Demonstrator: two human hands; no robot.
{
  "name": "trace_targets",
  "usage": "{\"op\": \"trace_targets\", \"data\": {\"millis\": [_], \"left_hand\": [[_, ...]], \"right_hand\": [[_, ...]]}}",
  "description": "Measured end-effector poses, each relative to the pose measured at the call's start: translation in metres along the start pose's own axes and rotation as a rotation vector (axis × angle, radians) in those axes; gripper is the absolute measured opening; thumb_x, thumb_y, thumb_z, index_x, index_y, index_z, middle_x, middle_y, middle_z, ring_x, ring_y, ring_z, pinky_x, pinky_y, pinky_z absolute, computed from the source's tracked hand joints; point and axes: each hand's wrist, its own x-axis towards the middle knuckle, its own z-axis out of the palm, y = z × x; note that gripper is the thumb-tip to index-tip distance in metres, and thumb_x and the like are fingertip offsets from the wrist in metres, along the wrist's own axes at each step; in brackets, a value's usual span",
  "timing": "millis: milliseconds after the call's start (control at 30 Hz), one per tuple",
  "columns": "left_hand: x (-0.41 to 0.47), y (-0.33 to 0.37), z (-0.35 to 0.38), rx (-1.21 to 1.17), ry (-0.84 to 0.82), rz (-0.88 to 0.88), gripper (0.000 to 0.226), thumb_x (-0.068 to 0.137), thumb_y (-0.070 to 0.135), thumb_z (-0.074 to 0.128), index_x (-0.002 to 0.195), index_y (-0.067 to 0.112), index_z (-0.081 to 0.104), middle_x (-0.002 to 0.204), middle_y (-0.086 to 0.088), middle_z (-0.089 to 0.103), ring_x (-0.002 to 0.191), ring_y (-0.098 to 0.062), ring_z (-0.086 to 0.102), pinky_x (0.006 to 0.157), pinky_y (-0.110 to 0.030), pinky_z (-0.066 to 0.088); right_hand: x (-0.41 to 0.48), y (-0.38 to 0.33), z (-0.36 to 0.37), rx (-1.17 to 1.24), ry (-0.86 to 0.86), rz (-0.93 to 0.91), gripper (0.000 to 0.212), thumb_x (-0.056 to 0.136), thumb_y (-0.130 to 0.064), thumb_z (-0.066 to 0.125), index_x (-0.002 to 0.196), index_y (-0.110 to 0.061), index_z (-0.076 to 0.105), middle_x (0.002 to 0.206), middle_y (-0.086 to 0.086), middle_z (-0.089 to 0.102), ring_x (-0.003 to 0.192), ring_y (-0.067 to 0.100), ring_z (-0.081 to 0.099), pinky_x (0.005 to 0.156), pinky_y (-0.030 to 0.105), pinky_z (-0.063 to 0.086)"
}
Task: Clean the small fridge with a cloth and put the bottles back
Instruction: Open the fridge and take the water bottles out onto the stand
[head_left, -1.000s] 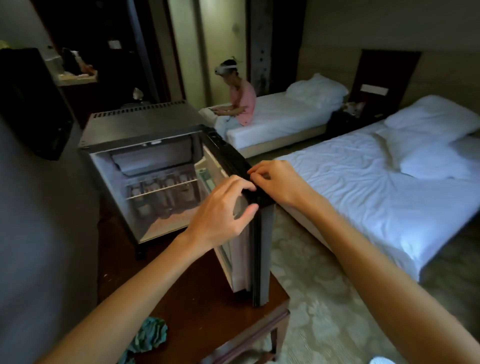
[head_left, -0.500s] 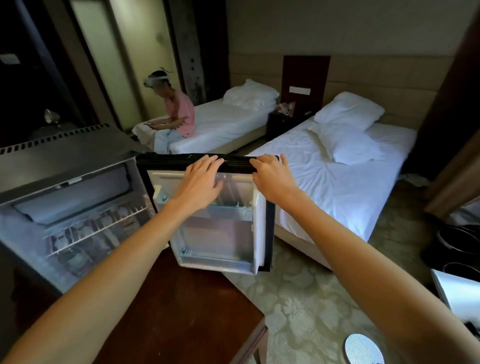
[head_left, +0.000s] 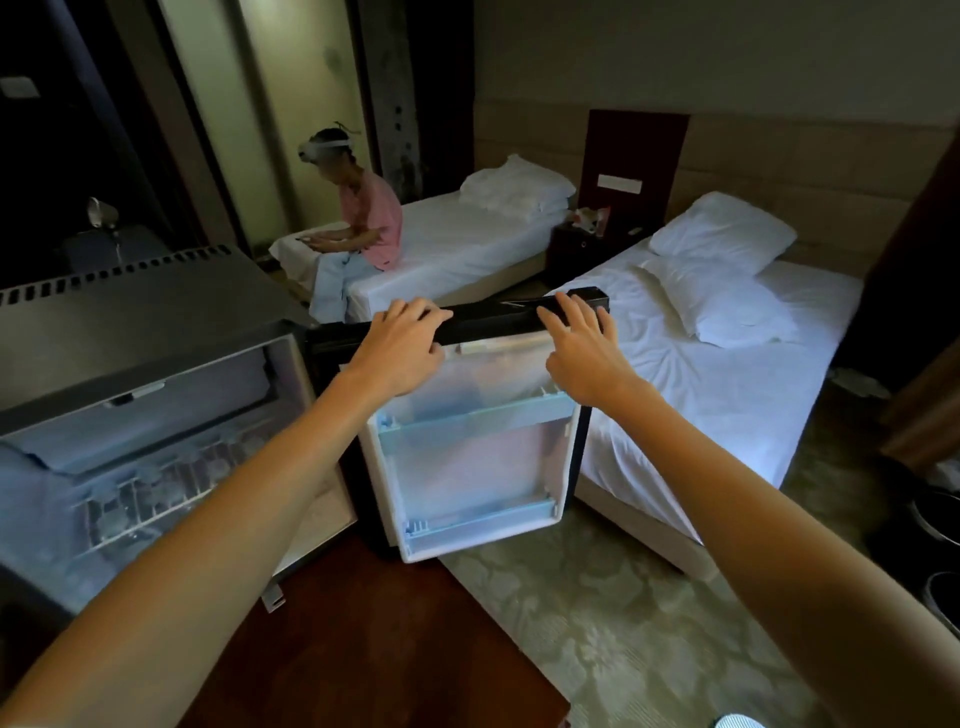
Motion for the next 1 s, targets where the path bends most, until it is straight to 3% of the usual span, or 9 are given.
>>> {"op": "trace_targets", "data": {"millis": [167,367,600,733,1000], "left_hand": [[-0.003,-0.027,-0.005,-0.008,0.018,-0.075,0.048,0.099,0.019,0.045,0.146,0.018,0.043,0.143,-0.006,0.044,0.128,-0.029,0.036,0.104,-0.044,0.033],[-0.036,-0.049,-0.015,-0.011,-0.002,-0.231,0.051,0.099,0.017,0.045,0.149,0.018,0.039,0.149,-0.006,0.043,0.137,-0.026,0.035,0.108,-0.043,0.028],[-0.085,-0.052,-0.009,-0.003,0.054,-0.293,0.057,0.098,0.013,0.048,0.153,0.017,0.031,0.163,0.001,0.021,0.150,-0.017,0.016,0.119,-0.044,0.021],[-0.112,-0.052,-0.008,-0.042,0.164,-0.411,0.055,0.096,0.011,0.050,0.149,0.018,0.038,0.157,-0.003,0.034,0.143,-0.024,0.031,0.110,-0.045,0.027],[-0.229,-0.094,0.025,-0.145,0.231,-0.733,0.049,0.093,0.005,0.056,0.141,0.012,0.049,0.137,-0.017,0.054,0.126,-0.034,0.050,0.104,-0.043,0.039]], "right_hand": [[0.027,-0.018,0.010,0.095,0.026,-0.081,0.063,0.094,-0.014,0.050,0.153,-0.011,0.029,0.157,0.013,0.025,0.146,0.028,0.022,0.121,0.049,0.006],[0.053,-0.014,0.013,0.150,-0.045,-0.087,0.069,0.093,-0.014,0.051,0.156,-0.012,0.022,0.162,0.011,0.018,0.150,0.025,0.013,0.122,0.048,0.005],[0.062,-0.022,0.021,0.338,-0.107,-0.125,0.069,0.096,-0.015,0.054,0.156,-0.008,0.019,0.165,0.012,0.010,0.152,0.029,0.004,0.122,0.048,0.015],[0.042,-0.046,0.023,0.435,0.001,-0.169,0.065,0.096,-0.012,0.052,0.154,-0.007,0.024,0.163,0.013,0.016,0.152,0.033,0.005,0.120,0.052,0.018],[-0.025,-0.166,0.064,0.595,0.104,-0.558,0.056,0.087,-0.007,0.055,0.141,-0.001,0.044,0.147,0.022,0.040,0.139,0.041,0.029,0.115,0.054,0.028]]}}
